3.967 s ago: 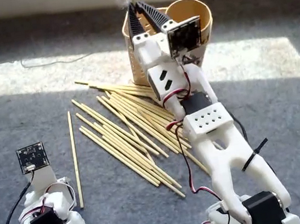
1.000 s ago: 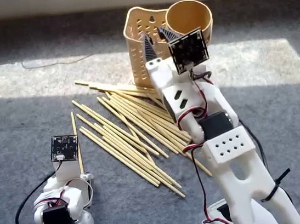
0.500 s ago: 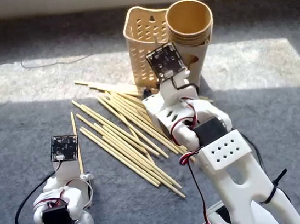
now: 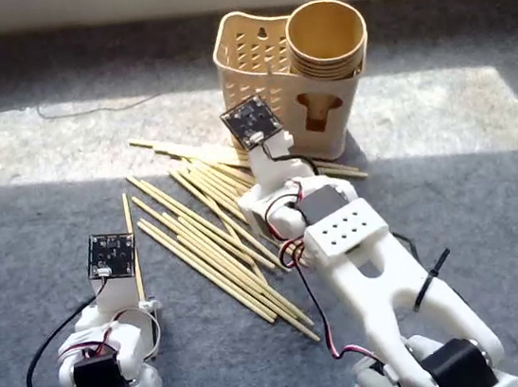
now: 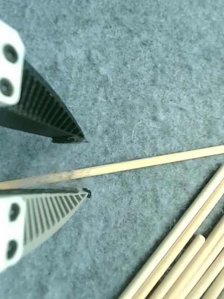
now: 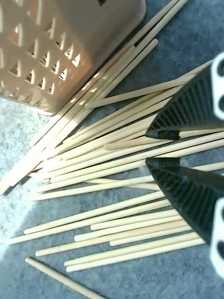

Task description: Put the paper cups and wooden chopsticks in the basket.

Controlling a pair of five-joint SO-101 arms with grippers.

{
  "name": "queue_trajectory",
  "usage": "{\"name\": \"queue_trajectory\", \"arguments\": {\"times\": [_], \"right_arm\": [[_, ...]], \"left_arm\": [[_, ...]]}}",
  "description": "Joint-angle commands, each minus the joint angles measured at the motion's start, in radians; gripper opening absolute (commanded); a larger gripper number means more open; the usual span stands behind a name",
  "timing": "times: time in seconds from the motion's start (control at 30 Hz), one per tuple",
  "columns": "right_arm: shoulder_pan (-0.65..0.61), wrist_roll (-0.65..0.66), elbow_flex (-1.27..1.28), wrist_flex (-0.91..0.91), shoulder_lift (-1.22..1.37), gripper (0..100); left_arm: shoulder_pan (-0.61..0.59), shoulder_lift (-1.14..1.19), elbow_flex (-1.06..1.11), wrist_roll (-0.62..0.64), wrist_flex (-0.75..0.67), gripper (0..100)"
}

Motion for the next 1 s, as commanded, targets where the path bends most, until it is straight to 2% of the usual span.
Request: {"name": "queue_trajectory", "arguments": {"times": [0.0, 0.3, 0.97], "right_arm": [[-0.016, -0.008, -0.061, 0.004, 0.048, 6.9], [-0.015, -0.008, -0.156, 0.004, 0.228, 6.9], [-0.015, -0.006, -0.263, 0.002, 0.421, 7.0]], "left_arm": [[0.007, -0.007, 0.021, 0.006, 0.005, 16], [0.007, -0.007, 0.021, 0.006, 0.005, 16], [0.007, -0.007, 0.021, 0.006, 0.005, 16]]}}
